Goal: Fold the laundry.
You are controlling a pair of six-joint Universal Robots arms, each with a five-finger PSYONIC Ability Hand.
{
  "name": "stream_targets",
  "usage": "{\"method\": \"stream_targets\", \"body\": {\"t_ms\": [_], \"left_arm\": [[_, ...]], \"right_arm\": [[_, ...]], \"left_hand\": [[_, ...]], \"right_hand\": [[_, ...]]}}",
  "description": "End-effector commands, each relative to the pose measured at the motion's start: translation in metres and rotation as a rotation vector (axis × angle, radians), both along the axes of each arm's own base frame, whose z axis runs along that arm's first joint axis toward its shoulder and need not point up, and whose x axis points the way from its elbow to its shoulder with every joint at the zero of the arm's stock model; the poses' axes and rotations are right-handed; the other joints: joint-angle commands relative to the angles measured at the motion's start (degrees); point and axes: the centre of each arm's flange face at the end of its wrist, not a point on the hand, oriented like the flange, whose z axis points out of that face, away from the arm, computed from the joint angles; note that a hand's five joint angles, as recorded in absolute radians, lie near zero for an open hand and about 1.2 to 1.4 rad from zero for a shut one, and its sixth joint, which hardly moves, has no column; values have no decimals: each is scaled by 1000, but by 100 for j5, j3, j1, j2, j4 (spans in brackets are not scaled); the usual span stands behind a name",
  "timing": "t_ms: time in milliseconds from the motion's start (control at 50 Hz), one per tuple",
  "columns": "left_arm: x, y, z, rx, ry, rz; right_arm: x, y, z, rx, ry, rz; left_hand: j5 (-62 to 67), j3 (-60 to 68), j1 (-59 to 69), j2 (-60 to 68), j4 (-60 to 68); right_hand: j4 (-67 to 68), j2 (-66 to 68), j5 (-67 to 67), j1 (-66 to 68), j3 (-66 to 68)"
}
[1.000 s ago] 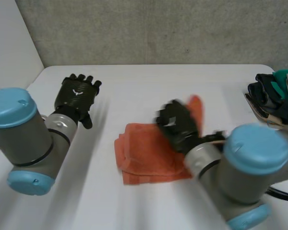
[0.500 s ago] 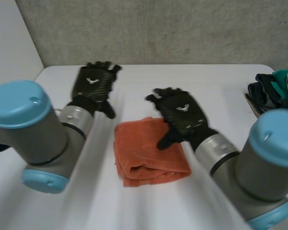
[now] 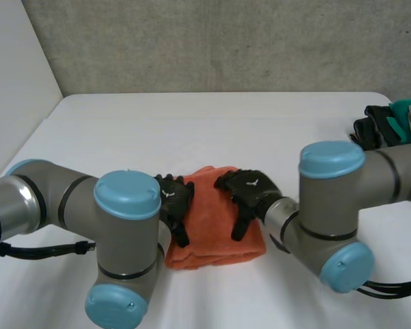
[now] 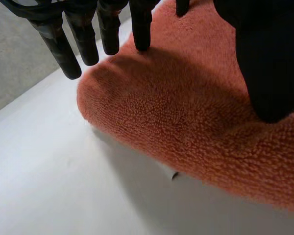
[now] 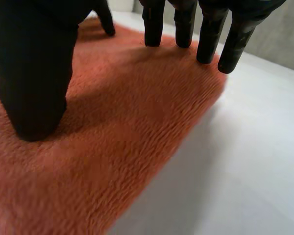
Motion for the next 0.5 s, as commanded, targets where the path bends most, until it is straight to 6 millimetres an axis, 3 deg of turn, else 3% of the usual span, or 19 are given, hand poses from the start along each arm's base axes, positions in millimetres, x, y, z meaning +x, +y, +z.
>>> {"method": "stream_targets", "body": {"t_ms": [20,140,160,240,260,280,320,380,440,500], "left_arm": [[7,-3,-7,-38,-125,-42],[3,-2,3,-62,-110,-57],[3,-3,7,-71,-102,-56],[-3,-9,51,-165,-5,-79],[-4,-13,72,-204,45,-109],[-4,-14,75,-210,54,-113],[-1,-22,97,-251,102,-148],[0,-22,120,-283,156,-244],[-5,-15,132,-287,200,-383],[-7,-9,131,-245,214,-480]], "right_arm": [[4,-1,-17,-81,136,27],[1,-4,3,-191,191,6],[0,-3,14,-218,178,-2],[-7,4,43,-286,124,-16],[-8,7,47,-300,114,-16],[-10,11,50,-311,103,-16],[-15,27,57,-354,71,-9],[-18,50,51,-393,41,20],[-17,77,28,-413,26,76],[-15,93,10,-415,21,108]], "left_hand": [[186,213,203,196,195],[135,163,153,146,145],[119,146,136,129,128],[85,112,102,95,94],[101,129,119,112,111],[102,129,119,112,111],[118,146,136,129,128],[219,247,237,230,229],[219,247,237,230,229],[136,163,153,146,145]], "right_hand": [[-347,-294,-349,-221,-240],[-347,-294,-349,-221,-240],[-347,-294,-349,-221,-240],[-347,-294,-349,-221,-240],[-347,-294,-349,-221,-240],[-347,-294,-349,-221,-240],[-347,-294,-349,-221,-240],[-347,-294,-349,-221,-240],[-347,-294,-349,-221,-240],[-347,-294,-349,-221,-240]]}}
